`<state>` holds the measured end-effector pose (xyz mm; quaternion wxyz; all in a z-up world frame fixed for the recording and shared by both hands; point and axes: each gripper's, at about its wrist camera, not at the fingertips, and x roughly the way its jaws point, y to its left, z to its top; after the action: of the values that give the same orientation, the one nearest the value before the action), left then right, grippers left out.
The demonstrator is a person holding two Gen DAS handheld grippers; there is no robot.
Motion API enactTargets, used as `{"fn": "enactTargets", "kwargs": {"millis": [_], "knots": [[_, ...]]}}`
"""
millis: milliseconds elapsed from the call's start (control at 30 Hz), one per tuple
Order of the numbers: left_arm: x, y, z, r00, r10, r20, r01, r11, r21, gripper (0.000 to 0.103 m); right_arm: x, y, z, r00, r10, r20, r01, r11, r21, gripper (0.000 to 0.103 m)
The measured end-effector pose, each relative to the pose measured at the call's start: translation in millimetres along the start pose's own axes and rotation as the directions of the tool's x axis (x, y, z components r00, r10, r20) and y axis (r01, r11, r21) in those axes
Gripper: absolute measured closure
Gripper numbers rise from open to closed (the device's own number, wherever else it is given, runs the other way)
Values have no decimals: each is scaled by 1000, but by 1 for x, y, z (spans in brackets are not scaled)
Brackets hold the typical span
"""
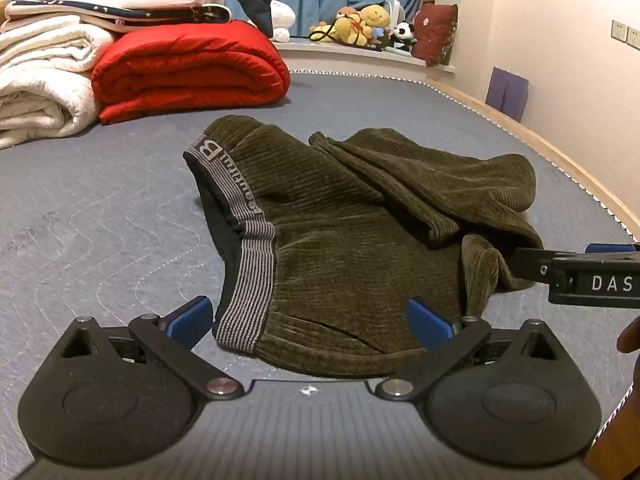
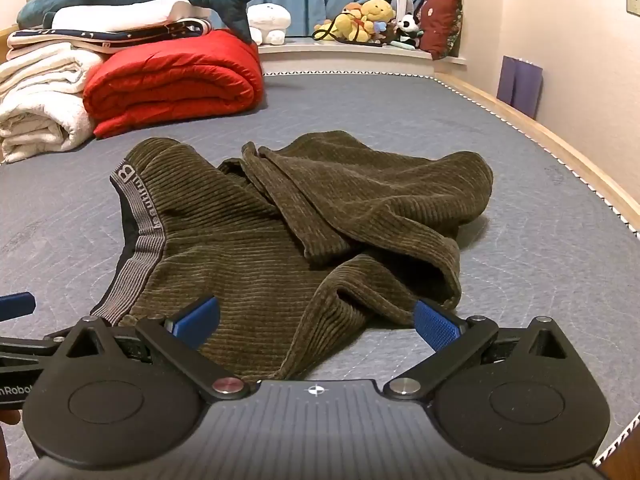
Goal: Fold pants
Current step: 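Move the left gripper toward the grey waistband of the corduroy pants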
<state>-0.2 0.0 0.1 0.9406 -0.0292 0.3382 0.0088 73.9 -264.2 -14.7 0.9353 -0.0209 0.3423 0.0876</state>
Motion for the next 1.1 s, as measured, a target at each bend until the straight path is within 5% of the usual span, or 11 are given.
{"fn": "enactTargets", "kwargs": {"millis": [700, 1000, 1100], "knots": [[1, 0, 0, 1000, -8, -3, 8, 1000, -3, 0, 2, 3, 0, 1000, -9, -2, 9, 1000, 2, 1], [-1, 2, 5, 998, -64, 0, 64, 996, -63, 0, 2, 2, 0, 1000, -10, 2, 10, 1000, 10, 1], [-7, 6, 11, 990, -137, 21, 138, 980, -140, 0, 3, 0, 0, 1000, -23, 5, 23, 1000, 22, 1]]}}
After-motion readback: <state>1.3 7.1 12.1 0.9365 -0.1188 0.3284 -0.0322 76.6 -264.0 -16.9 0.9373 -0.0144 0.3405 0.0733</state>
